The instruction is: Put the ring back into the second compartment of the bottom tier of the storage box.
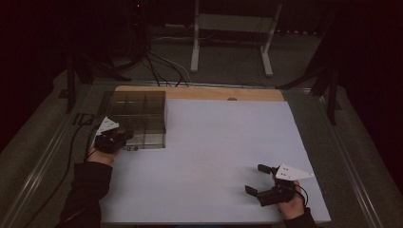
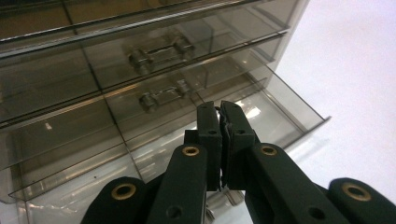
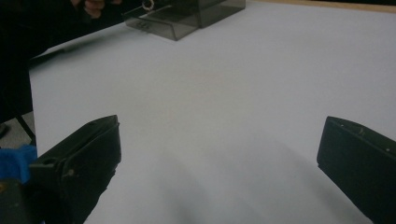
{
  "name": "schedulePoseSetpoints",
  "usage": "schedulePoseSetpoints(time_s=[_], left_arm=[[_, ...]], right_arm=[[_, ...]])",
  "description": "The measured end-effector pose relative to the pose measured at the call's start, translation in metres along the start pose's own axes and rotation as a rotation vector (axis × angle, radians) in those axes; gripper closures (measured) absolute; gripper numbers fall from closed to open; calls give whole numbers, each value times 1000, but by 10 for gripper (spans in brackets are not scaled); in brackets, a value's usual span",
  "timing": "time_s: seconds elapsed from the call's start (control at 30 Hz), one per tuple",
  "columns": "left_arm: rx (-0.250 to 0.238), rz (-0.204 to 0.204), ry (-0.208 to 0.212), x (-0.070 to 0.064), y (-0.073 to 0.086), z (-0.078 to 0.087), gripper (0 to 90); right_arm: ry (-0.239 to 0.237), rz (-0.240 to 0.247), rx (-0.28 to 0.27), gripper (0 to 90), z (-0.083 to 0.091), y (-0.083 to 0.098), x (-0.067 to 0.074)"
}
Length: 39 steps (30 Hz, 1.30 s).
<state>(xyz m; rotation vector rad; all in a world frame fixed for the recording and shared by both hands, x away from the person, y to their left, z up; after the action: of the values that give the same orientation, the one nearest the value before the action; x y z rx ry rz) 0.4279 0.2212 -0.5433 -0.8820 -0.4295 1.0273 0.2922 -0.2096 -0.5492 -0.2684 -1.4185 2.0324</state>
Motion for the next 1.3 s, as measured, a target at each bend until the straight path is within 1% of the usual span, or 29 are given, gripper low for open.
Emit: schedulePoseSetpoints(time_s=[0.13,0.2,0.23,0.3,0.33,0.43,0.5,0.57,0.6,0.67,0.7,0.8,0.87,0.93,1.0,1.03,1.1,1.13,1.2,1.23,1.3], left_arm=[[-1,24,1,3,3,-6,891],[4,20,-9,5,4,-9,891],[9,24,-7,5,4,-11,891],[11,20,-21,6,4,-13,891],[18,19,-21,5,4,-15,891],[34,6,-35,5,6,-20,891],[40,13,-43,6,7,-22,890],[47,14,-54,8,9,-24,890],[51,18,-51,8,9,-24,890],[62,22,-64,11,11,-25,890],[61,34,-60,11,11,-25,890],[62,32,-56,10,11,-27,890],[55,30,-56,9,10,-26,889],[58,30,-50,8,10,-26,884],[70,27,-68,9,11,-27,883],[74,32,-69,9,11,-27,883],[67,41,-68,9,10,-26,880],[67,38,-75,9,10,-26,846],[62,31,-68,8,9,-25,821],[57,32,-73,7,8,-24,799],[51,37,-108,9,8,-23,707]], right_arm=[[0,-1,2,0,0,1,0],[1,-1,-2,0,1,0,0],[0,-3,-5,0,1,-1,0],[0,0,2,0,0,1,0],[0,-1,4,0,0,1,0],[0,-3,-4,0,1,-1,0],[2,-1,1,0,1,1,0],[1,-3,-1,0,1,0,0],[2,-2,-5,0,2,0,0],[1,-1,-1,0,1,0,0],[1,-2,3,0,1,1,0],[0,-2,-3,0,1,0,0],[2,-1,0,0,1,1,0],[0,-4,2,0,1,1,0],[-1,-1,-4,0,1,0,0],[-1,-3,-2,0,1,0,0],[1,-3,4,0,1,1,0],[0,-4,2,0,1,1,0],[1,-1,-2,0,1,0,0],[1,-2,0,0,1,1,0],[1,-3,3,0,1,1,0]])
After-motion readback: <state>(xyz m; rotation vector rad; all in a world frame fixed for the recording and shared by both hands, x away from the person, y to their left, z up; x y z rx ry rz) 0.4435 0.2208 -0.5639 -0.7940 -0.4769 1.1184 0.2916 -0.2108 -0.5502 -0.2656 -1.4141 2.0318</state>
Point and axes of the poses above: each handheld gripper's, and its own axes: z roughly backward along the jaws, y roughly out of its underside, x roughly to its left, the point moved 10 cm from there along -z, roughly forward along the jaws
